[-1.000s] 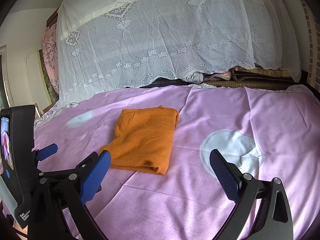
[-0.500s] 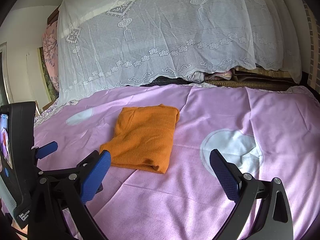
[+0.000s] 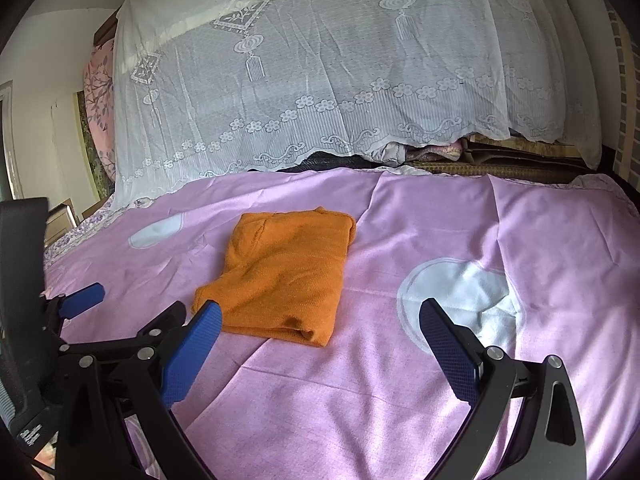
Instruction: Fold small clothes
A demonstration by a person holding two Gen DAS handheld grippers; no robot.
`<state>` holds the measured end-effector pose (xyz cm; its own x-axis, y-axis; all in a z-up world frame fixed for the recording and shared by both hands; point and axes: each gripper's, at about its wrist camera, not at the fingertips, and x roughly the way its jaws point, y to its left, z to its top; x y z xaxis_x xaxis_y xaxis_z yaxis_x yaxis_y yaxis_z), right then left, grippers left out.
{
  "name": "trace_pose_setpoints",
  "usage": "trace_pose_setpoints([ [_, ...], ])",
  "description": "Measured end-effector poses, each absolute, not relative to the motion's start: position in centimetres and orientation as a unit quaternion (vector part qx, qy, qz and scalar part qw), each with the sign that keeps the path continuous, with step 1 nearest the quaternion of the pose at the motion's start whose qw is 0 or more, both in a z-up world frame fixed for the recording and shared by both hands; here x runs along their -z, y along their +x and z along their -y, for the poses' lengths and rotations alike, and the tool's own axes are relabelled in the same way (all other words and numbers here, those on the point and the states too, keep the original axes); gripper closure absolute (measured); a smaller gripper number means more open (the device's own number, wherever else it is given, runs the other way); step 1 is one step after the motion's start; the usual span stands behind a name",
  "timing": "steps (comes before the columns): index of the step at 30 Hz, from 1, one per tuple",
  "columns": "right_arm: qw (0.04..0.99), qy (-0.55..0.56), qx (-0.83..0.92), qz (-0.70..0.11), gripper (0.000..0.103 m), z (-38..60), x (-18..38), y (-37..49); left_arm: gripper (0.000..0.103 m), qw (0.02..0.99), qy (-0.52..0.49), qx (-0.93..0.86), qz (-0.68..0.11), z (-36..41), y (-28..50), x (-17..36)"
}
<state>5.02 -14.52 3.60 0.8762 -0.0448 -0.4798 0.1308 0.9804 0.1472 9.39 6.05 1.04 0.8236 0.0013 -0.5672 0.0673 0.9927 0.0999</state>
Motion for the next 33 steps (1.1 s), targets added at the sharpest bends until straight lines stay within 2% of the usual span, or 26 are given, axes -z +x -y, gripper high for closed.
trace_pose_setpoints([
  [14, 0.969, 0.074, 0.012, -0.236, 0.003, 12.4, -4.3, 4.2, 0.004, 0.960, 0.036, 0.002, -0.279, -8.5, 6.6, -1.6],
  [33, 0.968, 0.058, 0.005, -0.242, 0.003, 11.5, -4.1, 4.3, 0.004, 0.958, 0.044, 0.006, -0.282, -7.9, 6.3, -0.9],
])
